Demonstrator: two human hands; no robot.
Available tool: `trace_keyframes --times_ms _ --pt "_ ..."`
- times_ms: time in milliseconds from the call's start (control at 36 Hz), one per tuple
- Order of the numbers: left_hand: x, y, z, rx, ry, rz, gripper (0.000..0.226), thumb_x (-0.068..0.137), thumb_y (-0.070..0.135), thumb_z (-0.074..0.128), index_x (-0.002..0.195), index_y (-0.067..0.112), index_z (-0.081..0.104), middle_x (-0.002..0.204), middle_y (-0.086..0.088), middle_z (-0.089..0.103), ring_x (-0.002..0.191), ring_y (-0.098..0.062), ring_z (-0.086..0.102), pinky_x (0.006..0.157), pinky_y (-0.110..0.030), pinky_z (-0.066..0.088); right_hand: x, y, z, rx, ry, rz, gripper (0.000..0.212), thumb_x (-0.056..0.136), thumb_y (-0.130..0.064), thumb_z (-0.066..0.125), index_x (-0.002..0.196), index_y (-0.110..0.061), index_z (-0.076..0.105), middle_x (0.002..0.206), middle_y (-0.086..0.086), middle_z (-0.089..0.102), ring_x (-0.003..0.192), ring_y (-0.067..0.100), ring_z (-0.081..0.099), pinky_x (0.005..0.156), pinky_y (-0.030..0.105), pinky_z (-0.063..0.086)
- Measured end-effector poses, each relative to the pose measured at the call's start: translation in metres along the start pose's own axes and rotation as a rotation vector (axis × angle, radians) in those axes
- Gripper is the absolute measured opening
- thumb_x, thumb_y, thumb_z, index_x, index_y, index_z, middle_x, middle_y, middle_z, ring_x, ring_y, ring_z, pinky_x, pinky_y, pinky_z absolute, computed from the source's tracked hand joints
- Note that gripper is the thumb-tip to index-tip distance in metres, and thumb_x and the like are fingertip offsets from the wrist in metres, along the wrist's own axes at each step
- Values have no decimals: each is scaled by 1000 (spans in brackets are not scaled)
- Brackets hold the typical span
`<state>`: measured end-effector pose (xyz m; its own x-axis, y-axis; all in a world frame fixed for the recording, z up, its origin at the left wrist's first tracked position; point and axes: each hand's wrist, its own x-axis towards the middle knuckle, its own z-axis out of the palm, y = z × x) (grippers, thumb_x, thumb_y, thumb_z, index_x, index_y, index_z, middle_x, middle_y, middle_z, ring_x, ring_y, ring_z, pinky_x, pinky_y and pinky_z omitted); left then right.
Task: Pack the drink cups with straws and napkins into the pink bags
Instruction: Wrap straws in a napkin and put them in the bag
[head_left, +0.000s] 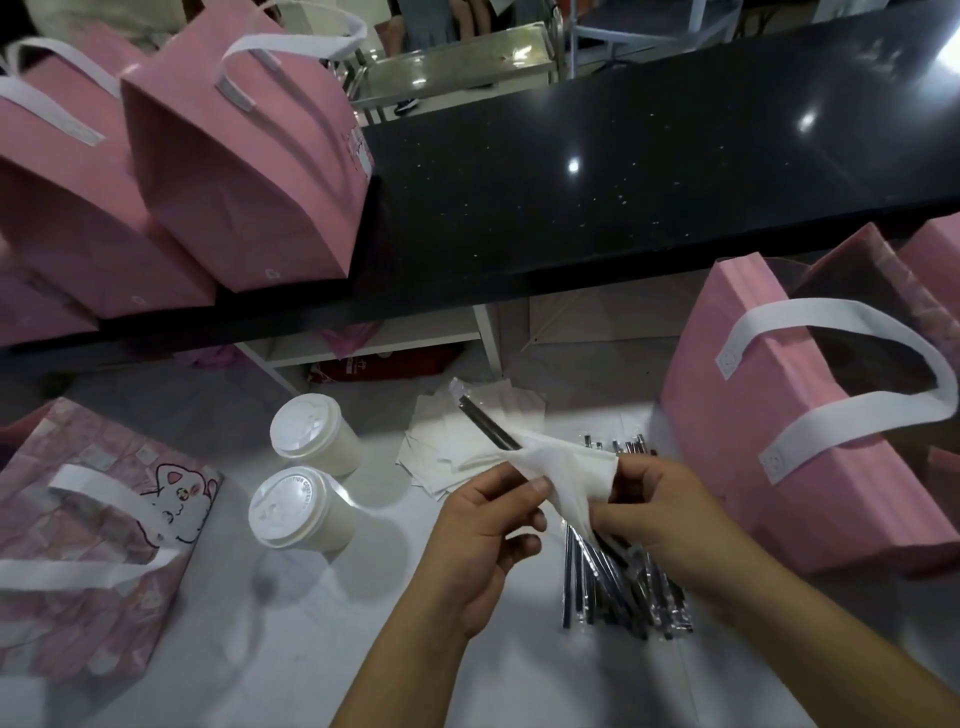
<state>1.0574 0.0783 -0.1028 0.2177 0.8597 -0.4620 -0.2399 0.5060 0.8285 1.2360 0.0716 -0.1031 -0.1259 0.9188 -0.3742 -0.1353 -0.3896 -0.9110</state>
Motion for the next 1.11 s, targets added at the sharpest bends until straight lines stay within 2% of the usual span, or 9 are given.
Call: trace_keyframes --times_ms 111,194,333,417,500,639,833,917,1111 --pt "-10 0 4 53 98 61 20 83 17 76 102 12 77 85 -2 62 60 -9 50 54 -20 44 -4 -3 -1 -62 -63 -7 28 79 10 72 89 -16 78 71 6 71 57 11 60 48 22 47" --pt "-20 1 8 47 154 97 14 87 12 72 100 12 78 80 -1 61 58 -9 48 53 -20 43 -8 -9 0 -60 -175 -35 37 79 7 73 96 -25 78 88 7 77 74 13 70 64 21 53" --pt "-38 6 10 165 243 198 19 91 11 68 104 18 79 77 0 66 59 -9 47 55 -21 44 -6 -22 1 -86 -229 -103 38 71 -23 87 106 -24 75 103 1 76 96 18 71 82 31 58" --pt "-47 9 12 249 308 233 18 89 17 71 103 25 79 83 -6 69 61 -10 49 58 -22 46 -9 -31 10 -157 -248 -195 17 76 -22 85 91 -25 77 87 2 76 82 20 72 71 31 59" --pt "-50 14 14 209 289 242 18 81 19 76 98 21 79 81 -7 69 59 -13 48 55 -24 44 -11 -34 16 -245 -214 -268 14 82 -15 79 84 -29 76 79 -4 75 73 8 70 63 22 54" --pt "-64 21 0 271 226 290 16 87 13 74 96 25 79 74 0 68 54 -9 51 54 -17 44 -22 -42 32 -354 -214 -296 15 85 -10 75 83 -24 76 79 0 75 82 23 70 74 40 56" --pt "-109 32 -54 207 122 311 11 85 21 76 95 27 78 90 -4 73 60 -8 57 59 -21 49 -57 -47 97 -582 -187 -372 14 88 -17 73 86 -31 75 80 -6 74 77 9 69 69 24 54" --pt "-138 38 -95 183 114 322 23 74 33 79 96 28 79 89 -4 73 62 -8 59 61 -22 50 -73 -45 145 -617 -219 -402 13 88 -13 72 87 -25 76 83 -3 74 81 15 69 76 36 56" --pt "-210 49 -200 197 108 369 29 71 30 82 100 26 79 89 0 75 67 -8 61 61 -21 50 -102 -31 259 -668 -300 -441 7 87 -18 75 90 -24 76 87 -2 74 85 15 70 83 45 58"
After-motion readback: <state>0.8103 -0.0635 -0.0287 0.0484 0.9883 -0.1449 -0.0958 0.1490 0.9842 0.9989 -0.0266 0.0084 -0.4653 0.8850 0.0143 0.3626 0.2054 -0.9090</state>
